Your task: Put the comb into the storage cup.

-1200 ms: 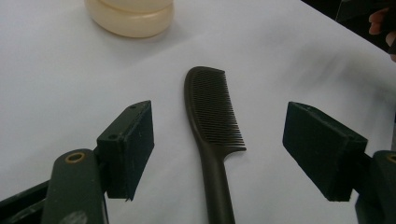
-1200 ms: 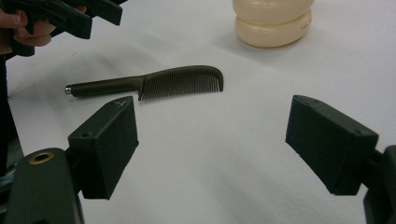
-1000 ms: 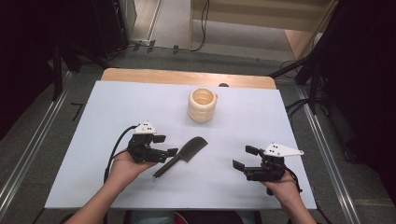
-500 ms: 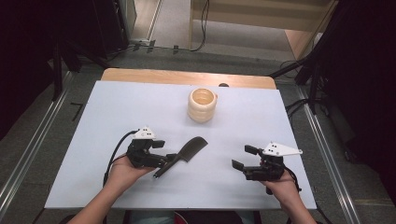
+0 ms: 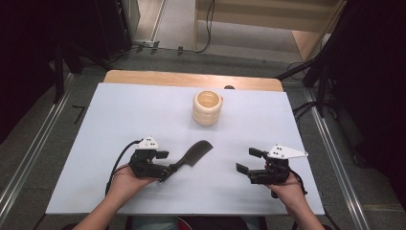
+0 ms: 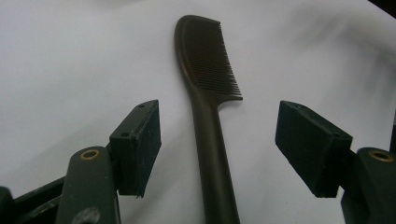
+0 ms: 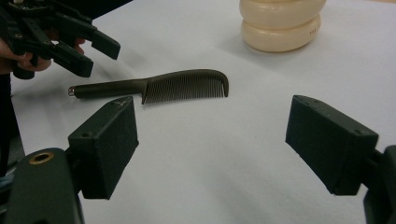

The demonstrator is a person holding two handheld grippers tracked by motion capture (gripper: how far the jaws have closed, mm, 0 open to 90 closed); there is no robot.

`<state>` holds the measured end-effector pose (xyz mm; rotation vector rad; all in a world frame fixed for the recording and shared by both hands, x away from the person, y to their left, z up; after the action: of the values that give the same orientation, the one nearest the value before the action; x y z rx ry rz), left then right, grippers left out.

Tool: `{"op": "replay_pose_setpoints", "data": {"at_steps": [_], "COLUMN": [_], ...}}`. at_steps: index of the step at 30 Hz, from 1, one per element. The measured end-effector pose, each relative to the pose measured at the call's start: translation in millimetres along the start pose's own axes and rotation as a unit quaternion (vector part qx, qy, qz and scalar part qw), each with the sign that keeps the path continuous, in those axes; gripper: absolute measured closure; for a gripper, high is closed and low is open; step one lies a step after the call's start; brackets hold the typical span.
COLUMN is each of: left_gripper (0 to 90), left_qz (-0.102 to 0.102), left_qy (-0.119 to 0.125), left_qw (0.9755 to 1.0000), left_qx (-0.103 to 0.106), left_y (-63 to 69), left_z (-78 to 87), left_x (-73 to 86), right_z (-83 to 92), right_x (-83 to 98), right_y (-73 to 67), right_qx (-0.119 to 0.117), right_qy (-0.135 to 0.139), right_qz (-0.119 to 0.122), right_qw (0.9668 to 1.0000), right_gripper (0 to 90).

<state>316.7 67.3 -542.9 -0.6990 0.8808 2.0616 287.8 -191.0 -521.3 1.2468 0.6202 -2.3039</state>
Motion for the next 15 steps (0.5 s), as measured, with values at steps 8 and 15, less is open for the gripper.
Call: {"op": "replay_pose_setpoints", "data": {"at_steps": [8, 15], "left_gripper": [37.1, 43.4], "left_qz": [-0.008, -0.012], "left_qy": [-0.038, -0.064], "left_qw": [0.9992, 0.9977], "left_qx": [-0.014, -0.019], "left_y": [0.4, 2.0], "left_z": [-3.3, -7.4], "left_x": [12.3, 21.4], "right_z": [-2.8, -4.4], "right_x": [-1.6, -2.4], "right_y": [-0.9, -1.4], "right_qx": [-0.002, -0.003], "right_qy": [0.000, -0.001], "right_qz": [0.004, 0.005], "right_qw": [1.0000, 1.0000], "right_gripper": [15.3, 15.2]}}
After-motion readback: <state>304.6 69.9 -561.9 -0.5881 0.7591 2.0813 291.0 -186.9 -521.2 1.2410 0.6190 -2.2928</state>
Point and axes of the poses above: each handheld gripper's, and its own axes: z roughly backward along the jaws, x roughly out of its underside, y roughly to its right, the point moved 10 cm from there along -z, roughly forward along the jaws, and after that the axes turned 8 degrees about x, right-handed, at the moved point
